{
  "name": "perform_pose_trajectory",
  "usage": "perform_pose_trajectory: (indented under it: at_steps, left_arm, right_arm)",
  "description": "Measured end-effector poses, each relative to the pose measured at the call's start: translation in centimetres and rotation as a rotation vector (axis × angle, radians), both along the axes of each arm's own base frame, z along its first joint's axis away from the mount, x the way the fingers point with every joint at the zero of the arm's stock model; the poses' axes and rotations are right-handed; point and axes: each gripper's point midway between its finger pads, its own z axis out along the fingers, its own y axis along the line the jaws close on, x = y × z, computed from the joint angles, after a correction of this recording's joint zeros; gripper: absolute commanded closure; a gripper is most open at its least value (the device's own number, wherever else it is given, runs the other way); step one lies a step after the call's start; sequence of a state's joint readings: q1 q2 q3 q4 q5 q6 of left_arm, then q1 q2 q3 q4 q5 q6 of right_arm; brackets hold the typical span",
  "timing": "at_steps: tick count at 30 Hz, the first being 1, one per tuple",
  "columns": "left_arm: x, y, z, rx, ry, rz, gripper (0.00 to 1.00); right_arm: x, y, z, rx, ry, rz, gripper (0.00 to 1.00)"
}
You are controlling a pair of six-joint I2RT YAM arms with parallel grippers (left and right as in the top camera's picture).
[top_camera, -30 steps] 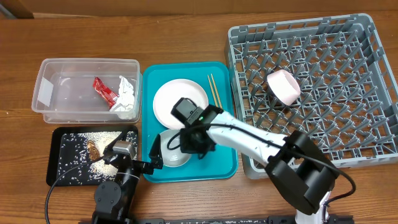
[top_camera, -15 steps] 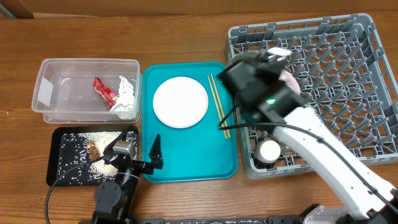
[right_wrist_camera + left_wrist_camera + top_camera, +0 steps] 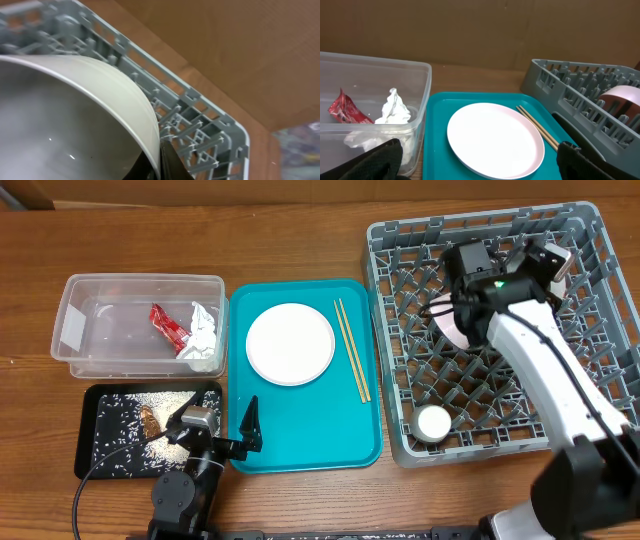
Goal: Sort waste into correct bins and load items into the dishwasher
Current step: 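Carry the white bowl into the dish rack beside the pink bowl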
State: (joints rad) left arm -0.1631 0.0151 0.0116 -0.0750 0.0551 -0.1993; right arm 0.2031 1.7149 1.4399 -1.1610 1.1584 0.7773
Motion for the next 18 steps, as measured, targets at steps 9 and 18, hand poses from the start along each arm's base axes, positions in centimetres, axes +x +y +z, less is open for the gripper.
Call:
perform_pose_trajectory:
  at_steps: [9, 18]
  left_arm:
    - [0.0, 0.0, 0.0, 0.000, 0.000, 0.000, 0.00]
    - [0.0, 0.0, 0.0, 0.000, 0.000, 0.000, 0.00]
  right_arm:
    - [0.7, -1.3, -3.3, -0.062, 0.109, -0.037, 0.96]
    - [0.8, -2.5, -3.2, -0.065, 0.110, -0.057, 0.96]
